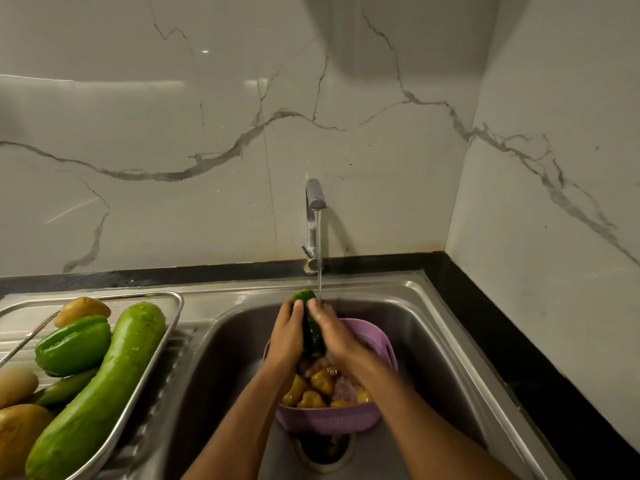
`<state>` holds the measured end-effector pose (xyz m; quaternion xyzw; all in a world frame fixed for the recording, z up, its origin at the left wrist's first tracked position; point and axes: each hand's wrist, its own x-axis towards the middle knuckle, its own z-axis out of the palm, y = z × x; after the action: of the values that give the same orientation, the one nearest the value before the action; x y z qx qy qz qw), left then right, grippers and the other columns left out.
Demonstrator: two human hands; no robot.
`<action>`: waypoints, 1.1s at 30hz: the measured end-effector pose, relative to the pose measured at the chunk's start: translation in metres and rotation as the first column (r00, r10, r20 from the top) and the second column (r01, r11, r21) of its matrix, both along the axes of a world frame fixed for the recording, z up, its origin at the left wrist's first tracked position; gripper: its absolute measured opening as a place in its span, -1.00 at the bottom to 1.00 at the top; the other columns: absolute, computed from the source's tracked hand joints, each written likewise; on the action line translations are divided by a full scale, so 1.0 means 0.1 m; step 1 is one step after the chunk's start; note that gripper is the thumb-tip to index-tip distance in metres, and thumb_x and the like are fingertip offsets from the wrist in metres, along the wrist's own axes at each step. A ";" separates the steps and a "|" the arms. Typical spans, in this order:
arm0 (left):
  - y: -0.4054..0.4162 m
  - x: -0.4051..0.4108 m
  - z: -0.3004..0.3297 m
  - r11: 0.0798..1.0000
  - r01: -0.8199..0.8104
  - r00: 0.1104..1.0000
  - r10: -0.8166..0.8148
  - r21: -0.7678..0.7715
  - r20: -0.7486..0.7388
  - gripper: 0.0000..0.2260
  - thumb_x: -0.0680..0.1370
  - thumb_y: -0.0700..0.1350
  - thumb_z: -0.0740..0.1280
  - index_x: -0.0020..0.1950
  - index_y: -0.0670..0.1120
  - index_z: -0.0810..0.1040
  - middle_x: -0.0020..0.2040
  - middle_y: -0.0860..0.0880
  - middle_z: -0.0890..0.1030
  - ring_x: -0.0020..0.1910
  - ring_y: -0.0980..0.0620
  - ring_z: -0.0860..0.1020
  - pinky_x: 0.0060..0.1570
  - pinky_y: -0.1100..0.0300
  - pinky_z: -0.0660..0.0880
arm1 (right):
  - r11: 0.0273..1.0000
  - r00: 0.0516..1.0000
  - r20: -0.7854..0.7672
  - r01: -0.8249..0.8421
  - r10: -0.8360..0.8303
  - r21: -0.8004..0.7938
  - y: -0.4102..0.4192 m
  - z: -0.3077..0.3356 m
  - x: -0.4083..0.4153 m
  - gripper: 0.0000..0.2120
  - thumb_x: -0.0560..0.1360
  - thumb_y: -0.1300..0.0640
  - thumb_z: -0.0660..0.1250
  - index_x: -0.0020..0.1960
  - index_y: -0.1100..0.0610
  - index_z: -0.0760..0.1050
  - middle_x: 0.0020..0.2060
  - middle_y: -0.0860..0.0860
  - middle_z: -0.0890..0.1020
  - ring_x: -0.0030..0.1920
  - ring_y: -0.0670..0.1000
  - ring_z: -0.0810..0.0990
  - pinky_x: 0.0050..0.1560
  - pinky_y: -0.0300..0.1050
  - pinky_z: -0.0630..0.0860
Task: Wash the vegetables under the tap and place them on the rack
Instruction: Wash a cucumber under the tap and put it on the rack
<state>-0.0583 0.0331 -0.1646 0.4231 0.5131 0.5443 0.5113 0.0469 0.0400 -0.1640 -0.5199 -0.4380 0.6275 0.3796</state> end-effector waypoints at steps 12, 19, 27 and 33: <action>-0.18 0.29 0.10 0.976 0.116 0.990 -0.100 -0.184 0.097 -0.66 0.72 0.03 0.17 0.47 0.00 0.46 0.30 -0.13 0.61 0.28 -0.10 0.58 0.36 -0.14 0.50 | 0.938 0.928 0.217 0.251 -0.303 0.239 0.04 -0.11 -0.04 -0.58 0.62 -0.25 0.06 0.17 0.03 0.49 0.13 0.04 0.63 0.19 0.14 0.61 0.30 0.22 0.52; -0.22 0.05 0.24 0.932 0.104 0.925 0.037 -0.347 0.378 -0.68 0.69 0.02 0.25 0.07 -0.22 0.63 -0.25 -0.17 0.71 -0.14 -0.14 0.65 -0.15 -0.01 0.58 | 0.942 0.874 0.432 0.079 -0.223 0.327 -0.17 -0.10 -0.15 -0.65 0.72 -0.17 0.03 0.28 -0.05 0.49 0.01 -0.03 0.64 0.00 -0.05 0.60 0.10 -0.02 0.53; -0.27 0.23 0.25 0.958 0.083 0.965 -0.008 -0.275 0.263 -0.73 0.71 -0.01 0.22 0.22 -0.11 0.64 0.11 -0.20 0.70 0.14 -0.15 0.65 0.24 -0.11 0.58 | 0.889 0.813 0.412 0.261 -0.412 0.375 0.02 -0.11 -0.12 -0.59 0.72 -0.17 0.01 0.23 0.01 0.55 -0.12 -0.08 0.64 -0.09 -0.09 0.62 -0.01 -0.07 0.60; -0.24 0.06 0.29 0.937 0.081 0.942 0.039 -0.339 0.333 -0.66 0.71 0.01 0.23 0.05 -0.22 0.65 -0.22 -0.17 0.71 -0.12 -0.12 0.65 -0.13 0.02 0.58 | 0.912 0.762 0.576 0.047 -0.296 0.408 -0.24 -0.02 -0.17 -0.59 0.73 -0.16 0.00 0.38 -0.01 0.45 0.14 0.00 0.66 -0.03 -0.06 0.51 0.02 -0.10 0.42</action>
<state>-0.0524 0.0096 -0.1356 0.2330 0.5024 0.5032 0.6634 0.0302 0.0165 -0.1660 -0.6561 -0.5983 0.2867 0.3598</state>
